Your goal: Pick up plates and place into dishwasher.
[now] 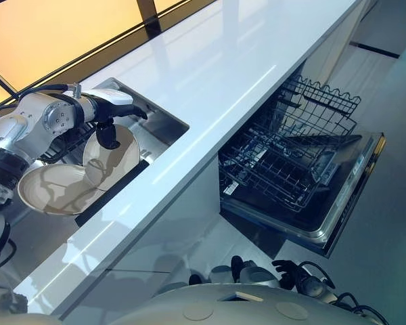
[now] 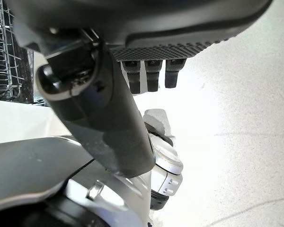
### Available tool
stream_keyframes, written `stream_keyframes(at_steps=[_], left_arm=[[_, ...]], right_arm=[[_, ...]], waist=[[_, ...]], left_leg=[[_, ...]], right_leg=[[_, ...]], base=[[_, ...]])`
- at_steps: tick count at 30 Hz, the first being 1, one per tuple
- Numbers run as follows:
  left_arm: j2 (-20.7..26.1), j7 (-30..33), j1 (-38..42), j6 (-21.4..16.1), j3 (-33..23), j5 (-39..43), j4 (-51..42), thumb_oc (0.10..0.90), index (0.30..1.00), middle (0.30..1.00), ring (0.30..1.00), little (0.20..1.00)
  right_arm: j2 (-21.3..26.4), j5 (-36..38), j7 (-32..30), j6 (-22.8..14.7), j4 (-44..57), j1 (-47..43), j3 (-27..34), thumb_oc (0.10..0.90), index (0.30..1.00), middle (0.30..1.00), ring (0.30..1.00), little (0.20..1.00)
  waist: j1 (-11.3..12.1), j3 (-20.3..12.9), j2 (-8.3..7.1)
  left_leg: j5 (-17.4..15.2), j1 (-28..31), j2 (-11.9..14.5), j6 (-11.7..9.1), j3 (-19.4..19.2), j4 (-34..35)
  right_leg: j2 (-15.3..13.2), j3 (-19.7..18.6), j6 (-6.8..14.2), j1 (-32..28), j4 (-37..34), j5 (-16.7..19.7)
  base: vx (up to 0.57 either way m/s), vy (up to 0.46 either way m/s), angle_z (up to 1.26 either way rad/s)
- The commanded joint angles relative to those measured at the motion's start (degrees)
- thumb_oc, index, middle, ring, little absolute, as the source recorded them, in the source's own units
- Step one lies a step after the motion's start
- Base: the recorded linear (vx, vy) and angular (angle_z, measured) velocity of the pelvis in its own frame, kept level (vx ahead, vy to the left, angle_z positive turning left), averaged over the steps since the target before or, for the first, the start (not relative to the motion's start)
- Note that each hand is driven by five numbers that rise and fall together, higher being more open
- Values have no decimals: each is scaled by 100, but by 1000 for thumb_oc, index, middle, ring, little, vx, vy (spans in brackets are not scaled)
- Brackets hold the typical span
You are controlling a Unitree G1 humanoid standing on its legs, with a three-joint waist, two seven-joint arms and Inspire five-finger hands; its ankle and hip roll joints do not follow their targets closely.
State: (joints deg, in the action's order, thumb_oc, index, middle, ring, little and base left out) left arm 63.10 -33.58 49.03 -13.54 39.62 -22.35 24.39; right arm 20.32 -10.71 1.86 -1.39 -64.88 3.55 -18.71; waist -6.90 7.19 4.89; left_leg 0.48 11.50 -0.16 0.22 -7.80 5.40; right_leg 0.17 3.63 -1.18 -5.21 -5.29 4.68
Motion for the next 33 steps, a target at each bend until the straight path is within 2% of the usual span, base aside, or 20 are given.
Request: stream_keyframes(at_steps=[1, 6, 7, 8, 10, 12, 20, 26, 30, 31, 33], left_arm=[[148, 15, 1581, 162, 36, 339, 497, 800, 900, 900, 900, 900], [52, -242, 1644, 194, 158, 400, 457, 800, 900, 900, 900, 900], [16, -412, 1658, 191, 218, 305, 497, 638, 761, 761, 761, 738], [14, -429, 1663, 179, 231, 289, 504, 413, 568, 568, 568, 513], [8, -686, 1722, 160, 324, 78, 543, 224, 406, 406, 406, 324], [4, -898, 1766, 125, 421, -190, 565, 100, 300, 300, 300, 200], [273, -1325, 2124, 35, 838, -772, 353, 100, 300, 300, 300, 200], [467, -1186, 2330, -23, 945, -919, 94, 100, 300, 300, 300, 200], [569, -541, 2457, -205, 943, -1151, -77, 100, 300, 300, 300, 200], [588, -286, 2483, -248, 936, -1234, -135, 125, 321, 321, 321, 225], [599, 71, 2577, -253, 957, -1367, -153, 100, 300, 300, 300, 200]], right_arm=[[253, -72, 6, -143, 93, -284, 11, 800, 900, 900, 900, 900], [245, -40, -48, -143, 95, -289, 21, 800, 900, 900, 900, 900], [245, -60, -48, -133, 118, -298, 18, 800, 900, 900, 900, 900], [244, -62, -47, -134, 119, -301, 18, 800, 900, 900, 900, 900], [247, -54, -34, -122, 131, -325, 11, 800, 900, 900, 900, 900], [250, -49, -17, -97, 132, -347, 13, 800, 900, 900, 900, 900], [239, -64, -39, -67, 58, -397, -18, 800, 900, 900, 900, 900], [240, -37, -20, -58, 63, -416, -41, 800, 900, 900, 900, 900], [216, -45, -26, -83, 19, -427, -80, 800, 900, 900, 900, 900], [211, -55, -27, -100, 7, -425, -88, 800, 900, 900, 900, 900], [220, -54, -54, -159, 12, -427, -110, 800, 900, 900, 900, 900]], waist=[[-59, 27, 55], [-89, 36, 78], [-102, 37, 80], [-103, 37, 80], [-108, 38, 84], [-110, 45, 93], [-50, 26, 123], [19, 4, 135], [61, -28, 141], [69, -34, 137], [75, -58, 137]], left_leg=[[-506, -194, -441, 260, -318, -244], [-491, -174, -458, 258, -315, -206], [-488, -177, -464, 261, -315, -198], [-488, -177, -464, 261, -315, -196], [-486, -199, -468, 262, -322, -206], [-484, -206, -474, 264, -323, -207], [-480, -200, -490, 243, -293, -211], [-456, -203, -486, 212, -242, -207], [-439, -185, -485, 193, -190, -167], [-434, -183, -479, 186, -186, -162], [-427, -173, -475, 179, -170, -141]], right_leg=[[-104, -52, 734, -51, 364, -502], [-96, -55, 742, -59, 356, -497], [-90, -63, 748, -51, 357, -494], [-90, -65, 749, -48, 357, -493], [-92, -73, 755, -28, 357, -487], [-93, -69, 755, -22, 349, -478], [-96, 2, 761, -85, 276, -463], [-98, 65, 754, -131, 253, -469], [-91, 103, 745, -155, 239, -482], [-90, 106, 739, -159, 240, -486], [-82, 109, 732, -171, 234, -495]], base=[[0, 0, 0], [0, 0, 0], [0, 0, 0], [0, 0, 0], [0, 0, 0], [0, 0, 0], [-13, -3, -1], [0, 0, 0], [-11, -13, 4], [-11, -15, 4], [-6, -10, 6]])
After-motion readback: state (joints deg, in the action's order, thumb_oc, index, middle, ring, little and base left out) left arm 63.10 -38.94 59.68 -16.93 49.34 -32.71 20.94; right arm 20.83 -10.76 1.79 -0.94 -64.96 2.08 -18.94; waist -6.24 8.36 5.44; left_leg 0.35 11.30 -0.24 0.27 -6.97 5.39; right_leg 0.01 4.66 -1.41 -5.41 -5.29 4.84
